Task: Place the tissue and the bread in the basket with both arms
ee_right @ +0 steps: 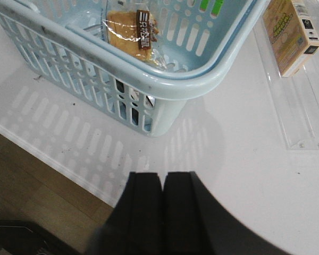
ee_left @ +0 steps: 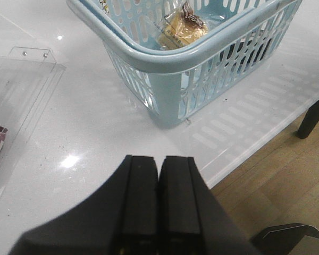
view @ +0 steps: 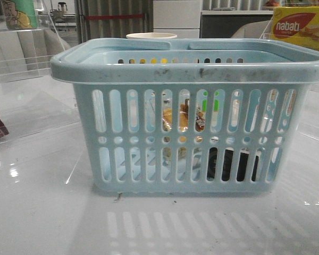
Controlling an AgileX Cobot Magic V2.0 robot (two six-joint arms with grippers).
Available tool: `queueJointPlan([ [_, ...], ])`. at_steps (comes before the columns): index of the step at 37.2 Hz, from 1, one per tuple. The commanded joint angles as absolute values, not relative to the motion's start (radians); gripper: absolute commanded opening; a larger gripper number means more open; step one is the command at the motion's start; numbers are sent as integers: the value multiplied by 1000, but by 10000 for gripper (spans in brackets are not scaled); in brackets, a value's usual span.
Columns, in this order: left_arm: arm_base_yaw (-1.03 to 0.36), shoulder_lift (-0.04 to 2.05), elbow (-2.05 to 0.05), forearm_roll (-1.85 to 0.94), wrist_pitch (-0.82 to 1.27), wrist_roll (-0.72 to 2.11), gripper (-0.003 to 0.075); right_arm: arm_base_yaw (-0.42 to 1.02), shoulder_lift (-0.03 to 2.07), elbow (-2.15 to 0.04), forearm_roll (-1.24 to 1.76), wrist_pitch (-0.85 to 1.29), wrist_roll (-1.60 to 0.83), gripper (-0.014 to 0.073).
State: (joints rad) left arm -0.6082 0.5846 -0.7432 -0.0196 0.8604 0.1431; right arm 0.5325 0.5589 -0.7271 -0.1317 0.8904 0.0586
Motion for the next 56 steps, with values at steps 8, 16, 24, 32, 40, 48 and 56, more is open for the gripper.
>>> queueJointPlan([
  [8,-608,579,-764,-25,788,134,91,532,559,-752,-156,828,53,59],
  [16,-519,492,-699,31,730,136,91,532,559,-752,-156,828,53,59],
  [24,-327,361,-503,24,440,136,91,532,559,-752,-156,828,53,59],
  [32,-144,188,-253,-10,225,136,91,532,559,-752,-156,828,53,59],
  [40,-40,34,-76,-10,95,136,91,532,559,-752,-156,828,53,59],
  [48,9,-25,8,-10,13,136,91,532,559,-752,-156,828,53,59],
  [56,13,-25,6,25,-23,136,91,532,559,-752,-156,829,53,59],
])
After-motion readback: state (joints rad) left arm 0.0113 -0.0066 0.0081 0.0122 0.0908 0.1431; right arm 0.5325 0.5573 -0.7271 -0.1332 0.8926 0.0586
